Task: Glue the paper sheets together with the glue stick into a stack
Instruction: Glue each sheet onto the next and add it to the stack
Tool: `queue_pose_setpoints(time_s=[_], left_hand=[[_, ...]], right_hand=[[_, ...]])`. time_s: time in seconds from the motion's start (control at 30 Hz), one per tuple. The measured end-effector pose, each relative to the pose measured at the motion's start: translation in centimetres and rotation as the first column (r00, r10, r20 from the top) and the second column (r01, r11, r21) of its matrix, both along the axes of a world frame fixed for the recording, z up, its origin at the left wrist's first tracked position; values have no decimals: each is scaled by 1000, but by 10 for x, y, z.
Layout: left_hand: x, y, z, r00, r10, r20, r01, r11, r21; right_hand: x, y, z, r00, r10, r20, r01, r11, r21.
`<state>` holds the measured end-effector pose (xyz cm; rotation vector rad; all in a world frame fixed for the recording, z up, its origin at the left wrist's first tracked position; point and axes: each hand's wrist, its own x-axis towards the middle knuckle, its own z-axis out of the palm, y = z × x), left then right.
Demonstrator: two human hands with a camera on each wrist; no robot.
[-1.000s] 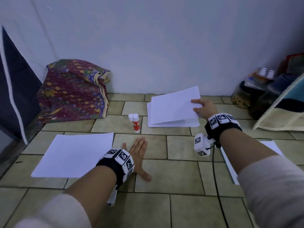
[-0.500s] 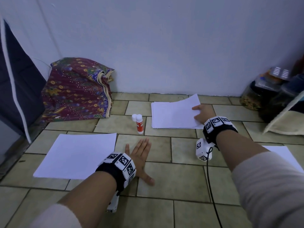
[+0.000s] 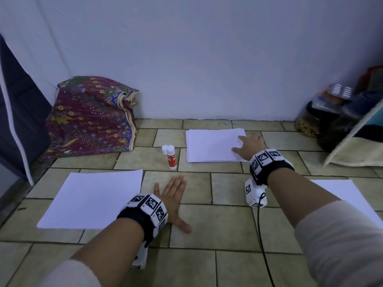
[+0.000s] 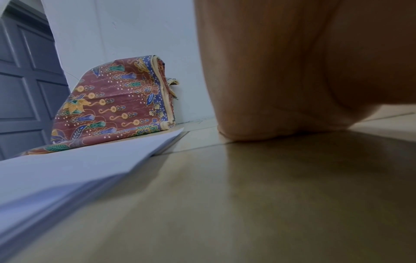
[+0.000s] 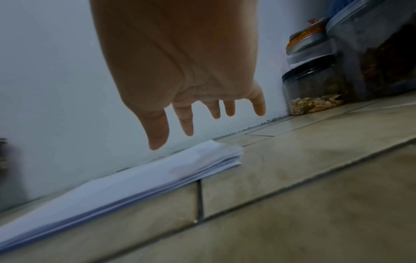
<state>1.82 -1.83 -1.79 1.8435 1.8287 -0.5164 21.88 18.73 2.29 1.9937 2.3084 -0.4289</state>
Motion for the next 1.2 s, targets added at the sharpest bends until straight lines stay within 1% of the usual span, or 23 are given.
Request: queue_pose_setpoints(time_s=[0.07, 0.13, 0.2, 0.33, 0.4, 0.47, 0.6, 0.8, 0.87, 0.93, 0.97, 1.03, 1.07, 1.13, 1.2], left_hand=[[1, 0, 0, 1000, 4, -11, -4, 1000, 11], [1, 0, -3, 999, 17, -33, -16, 1000, 23], [2, 0, -5, 998, 18, -60, -16, 999, 36], [5, -1, -6, 996, 22, -89, -15, 997, 81], [7, -2, -4, 996, 29, -85, -22, 996, 84], [8, -2, -2, 996, 37, -76, -31, 996, 81], [11, -3, 0, 996, 56, -73, -52, 997, 61], [19, -12, 5, 995, 69, -78, -67, 997, 37], [17, -16, 11, 998, 59, -15, -58, 998, 25], [7, -21, 19, 993, 60, 104, -62, 998, 14], [-1, -24, 24, 986, 71, 153, -77, 997, 31], [-21, -32, 31, 971, 154, 182, -178, 976, 126], [-32, -36, 32, 962, 221, 159, -249, 950, 188], [-53, -44, 31, 931, 364, 24, -356, 893, 276], [-70, -52, 28, 879, 461, -121, -412, 863, 291]], right_hand=[[7, -12, 2, 999, 11, -48, -13, 999, -39], [14, -25, -2, 998, 2, -65, -7, 998, -70], [25, -46, -8, 1000, 13, -9, -14, 993, -116], [39, -102, -13, 971, 201, 128, -160, 948, -276], [47, -123, -12, 954, 255, 159, -187, 918, -349], [55, -135, -14, 947, 273, 168, -190, 900, -393], [65, -144, -25, 948, 290, 135, -219, 896, -386], [67, -149, -28, 954, 278, 112, -226, 912, -344], [67, -149, -28, 954, 276, 115, -224, 914, -337], [66, -149, -29, 954, 275, 122, -221, 916, -335], [66, -148, -29, 953, 276, 126, -221, 916, -334], [67, -148, -29, 952, 276, 131, -220, 917, -333], [67, -149, -29, 952, 275, 135, -218, 917, -333], [66, -149, -29, 950, 277, 143, -217, 918, -331], [65, -149, -29, 949, 278, 149, -217, 918, -331]])
